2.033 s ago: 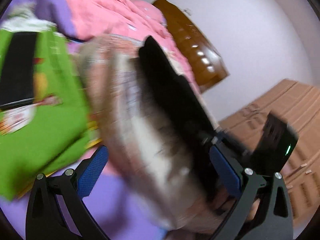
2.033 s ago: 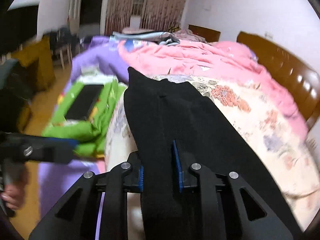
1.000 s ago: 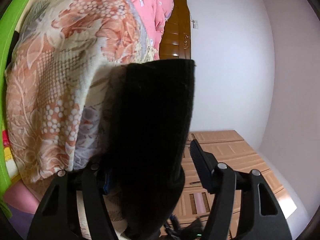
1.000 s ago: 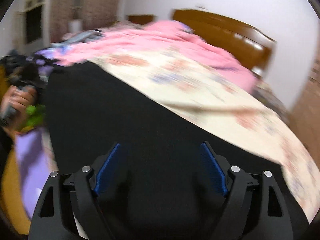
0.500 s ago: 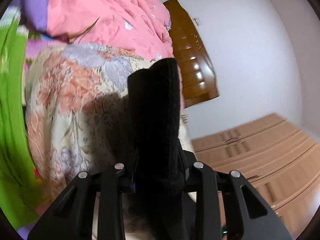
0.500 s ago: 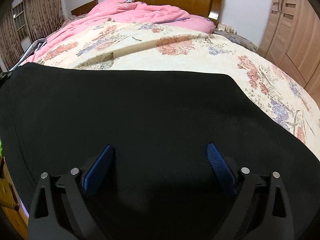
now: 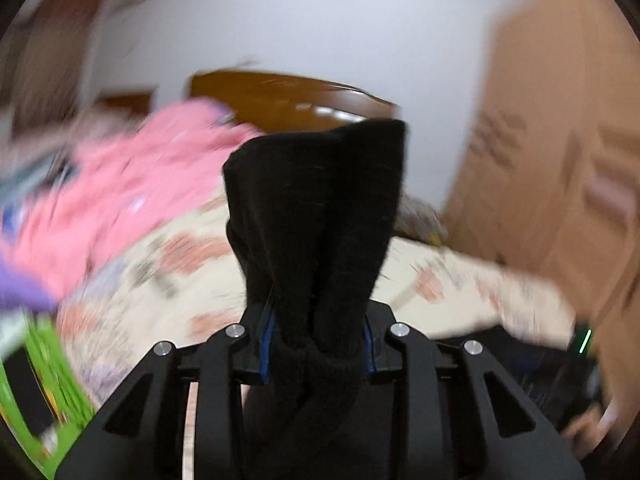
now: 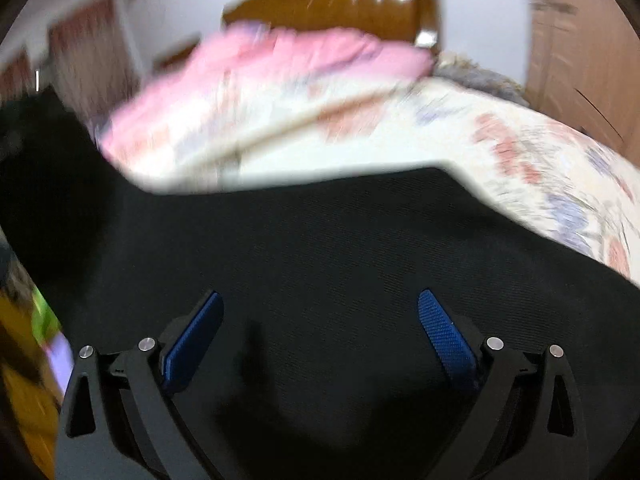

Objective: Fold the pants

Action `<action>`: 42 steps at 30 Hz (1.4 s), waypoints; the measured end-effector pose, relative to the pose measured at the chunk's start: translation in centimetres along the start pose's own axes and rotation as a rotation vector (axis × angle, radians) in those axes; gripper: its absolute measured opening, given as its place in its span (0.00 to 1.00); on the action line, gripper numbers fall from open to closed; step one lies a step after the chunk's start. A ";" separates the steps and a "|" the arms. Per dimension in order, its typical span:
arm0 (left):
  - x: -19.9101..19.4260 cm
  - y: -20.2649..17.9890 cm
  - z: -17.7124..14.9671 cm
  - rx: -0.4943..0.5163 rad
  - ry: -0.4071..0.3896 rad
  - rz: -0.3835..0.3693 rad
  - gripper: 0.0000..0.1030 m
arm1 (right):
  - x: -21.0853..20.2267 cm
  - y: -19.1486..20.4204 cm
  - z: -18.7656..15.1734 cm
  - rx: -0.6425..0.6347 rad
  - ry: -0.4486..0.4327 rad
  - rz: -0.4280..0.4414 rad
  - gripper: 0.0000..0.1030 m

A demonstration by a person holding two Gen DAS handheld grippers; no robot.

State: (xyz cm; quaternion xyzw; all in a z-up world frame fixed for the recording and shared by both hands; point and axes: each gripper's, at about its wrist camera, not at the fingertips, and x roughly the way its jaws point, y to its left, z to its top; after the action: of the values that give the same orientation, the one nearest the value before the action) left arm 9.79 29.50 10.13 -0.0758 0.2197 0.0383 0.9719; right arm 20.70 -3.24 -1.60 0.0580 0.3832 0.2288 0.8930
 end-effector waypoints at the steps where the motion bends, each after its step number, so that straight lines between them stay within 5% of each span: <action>1: 0.3 -3.0 -0.6 0.091 0.012 -0.008 0.31 | -1.8 -1.2 0.1 0.050 -0.054 0.027 0.92; 6: 3.4 -15.9 -8.1 0.483 0.139 -0.074 0.32 | -7.6 -5.0 0.8 0.137 -0.208 0.009 0.92; 8: 6.0 -19.8 -12.8 0.609 0.241 -0.133 0.33 | -8.7 -6.3 0.5 0.168 -0.207 0.002 0.93; 9: 6.8 -20.6 -14.0 0.651 0.263 -0.137 0.43 | -8.7 -6.8 0.2 0.177 -0.177 0.010 0.93; 11: 6.9 -22.3 -16.7 0.792 0.167 -0.055 0.53 | -8.5 -7.2 -0.4 0.172 -0.136 0.029 0.93; 14: 6.2 -20.9 -15.9 0.737 0.166 -0.114 0.81 | -8.1 -7.2 -1.4 0.168 -0.089 0.066 0.93; 18: -1.5 -16.5 -13.9 0.594 -0.049 -0.192 0.99 | -6.6 -5.5 -2.6 0.183 0.006 0.142 0.93; 21: -4.7 -11.4 -13.3 0.400 -0.095 -0.171 0.99 | -5.0 -3.2 -3.8 0.171 0.120 0.237 0.93; 25: -4.9 -3.0 -15.3 0.187 -0.017 0.026 0.98 | -2.6 1.3 -5.7 0.106 0.283 0.306 0.93; 28: -5.1 0.8 -16.7 0.118 0.023 0.083 0.98 | -1.7 3.4 -5.6 0.056 0.293 0.268 0.94; 32: -4.7 0.9 -17.5 0.112 0.041 0.083 0.98 | 0.4 4.3 -4.1 0.085 0.316 0.286 0.93; 38: -2.5 0.5 -18.0 0.164 0.081 0.065 0.98 | 0.6 4.7 -3.4 0.065 0.264 0.279 0.49; 40: -2.1 0.4 -18.2 0.172 0.088 0.067 0.98 | -0.7 5.3 -3.4 0.007 0.194 0.222 0.18; 42: -1.8 0.2 -17.9 0.181 0.088 0.071 0.98 | -1.8 5.6 -3.4 -0.012 0.152 0.239 0.18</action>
State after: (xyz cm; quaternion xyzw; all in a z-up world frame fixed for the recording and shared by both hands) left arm 0.59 26.69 -5.05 0.0183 0.2672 0.0493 0.9622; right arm 15.18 0.72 -1.20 0.0805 0.4386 0.3397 0.8281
